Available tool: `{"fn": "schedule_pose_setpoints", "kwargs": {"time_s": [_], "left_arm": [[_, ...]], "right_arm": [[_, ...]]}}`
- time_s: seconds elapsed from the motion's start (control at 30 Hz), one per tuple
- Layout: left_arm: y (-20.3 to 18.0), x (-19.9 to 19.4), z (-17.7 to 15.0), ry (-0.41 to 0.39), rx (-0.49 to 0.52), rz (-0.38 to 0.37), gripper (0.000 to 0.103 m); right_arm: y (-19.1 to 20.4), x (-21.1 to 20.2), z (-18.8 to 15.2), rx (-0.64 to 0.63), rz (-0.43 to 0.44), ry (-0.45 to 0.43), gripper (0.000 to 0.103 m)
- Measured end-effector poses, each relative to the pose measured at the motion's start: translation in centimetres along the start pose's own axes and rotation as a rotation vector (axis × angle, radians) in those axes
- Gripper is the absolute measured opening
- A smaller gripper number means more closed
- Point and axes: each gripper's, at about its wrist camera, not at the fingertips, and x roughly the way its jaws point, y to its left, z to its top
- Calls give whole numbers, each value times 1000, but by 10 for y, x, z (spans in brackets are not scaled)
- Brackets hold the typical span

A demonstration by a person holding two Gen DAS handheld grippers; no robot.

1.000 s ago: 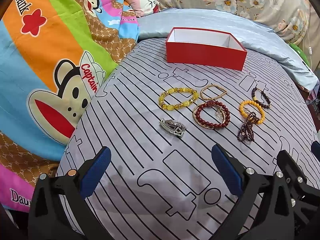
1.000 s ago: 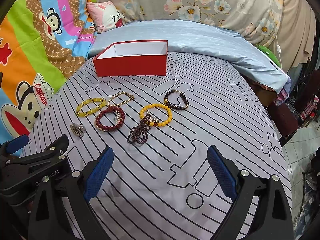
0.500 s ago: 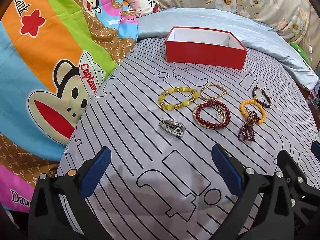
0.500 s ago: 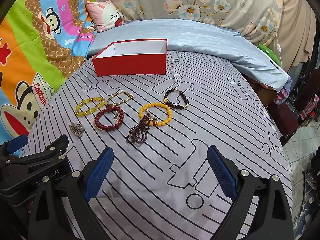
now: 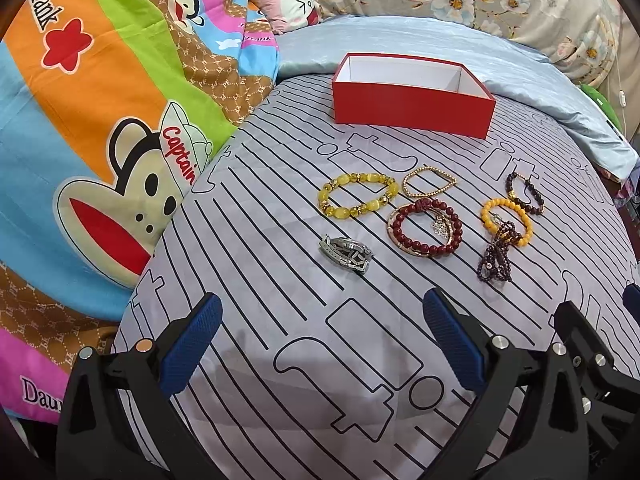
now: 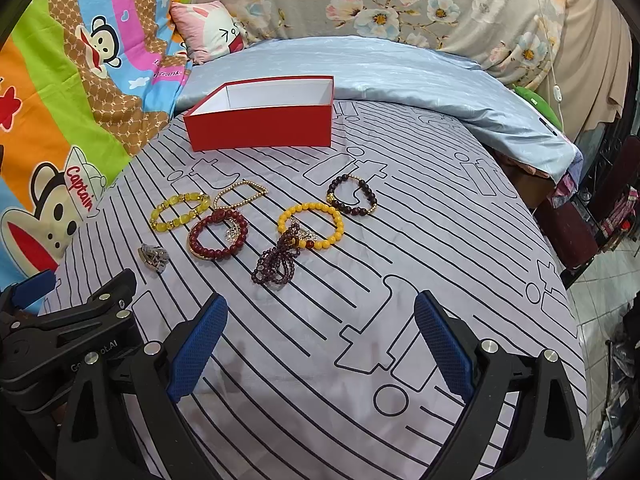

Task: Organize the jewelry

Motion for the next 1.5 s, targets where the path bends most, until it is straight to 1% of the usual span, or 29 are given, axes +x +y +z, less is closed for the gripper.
{"fn": "schedule_pose_setpoints", "kwargs": {"time_s": [1.5], "left_arm": [[0,9,-2,16,0,-1,98]], "right_arm": [[-2,7,-4,12,5,22,93]]}}
